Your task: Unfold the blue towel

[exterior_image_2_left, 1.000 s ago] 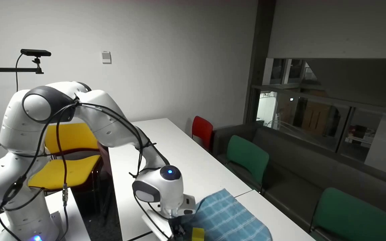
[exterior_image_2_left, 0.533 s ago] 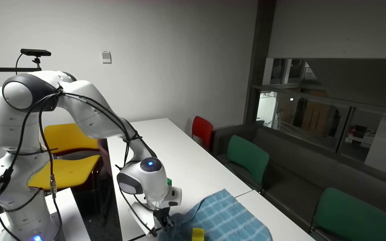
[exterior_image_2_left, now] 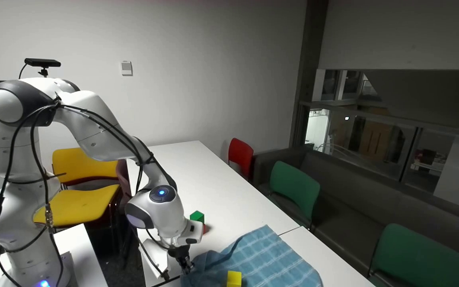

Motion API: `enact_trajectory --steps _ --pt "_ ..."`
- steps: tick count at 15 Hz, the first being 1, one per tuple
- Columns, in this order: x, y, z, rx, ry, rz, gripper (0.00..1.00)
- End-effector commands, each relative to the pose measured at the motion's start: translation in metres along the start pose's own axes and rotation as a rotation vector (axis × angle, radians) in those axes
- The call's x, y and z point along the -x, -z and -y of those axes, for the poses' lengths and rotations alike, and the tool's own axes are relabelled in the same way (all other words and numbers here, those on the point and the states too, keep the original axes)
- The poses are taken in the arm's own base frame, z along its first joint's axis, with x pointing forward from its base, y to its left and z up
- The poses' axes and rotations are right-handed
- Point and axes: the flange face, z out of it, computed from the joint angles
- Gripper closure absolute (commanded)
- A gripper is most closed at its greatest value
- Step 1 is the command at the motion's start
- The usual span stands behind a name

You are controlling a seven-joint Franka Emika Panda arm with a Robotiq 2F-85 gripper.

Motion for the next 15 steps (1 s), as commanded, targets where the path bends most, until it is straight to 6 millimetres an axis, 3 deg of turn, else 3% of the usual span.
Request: enact_trajectory --steps 1,3,5,13,15 --pt "0.017 0.010 0.010 0.017 0.024 -0.026 0.98" --pt "0.022 0.008 0.013 0.015 0.015 -0.025 0.98" --pt "0.026 0.007 0.016 0.017 0.006 -0.029 0.67" --pt "0.027 0.007 0.020 0.022 -0.005 -0.039 0.08" --pt "0.025 0.007 0.019 0.023 -0.010 -0.041 0.00"
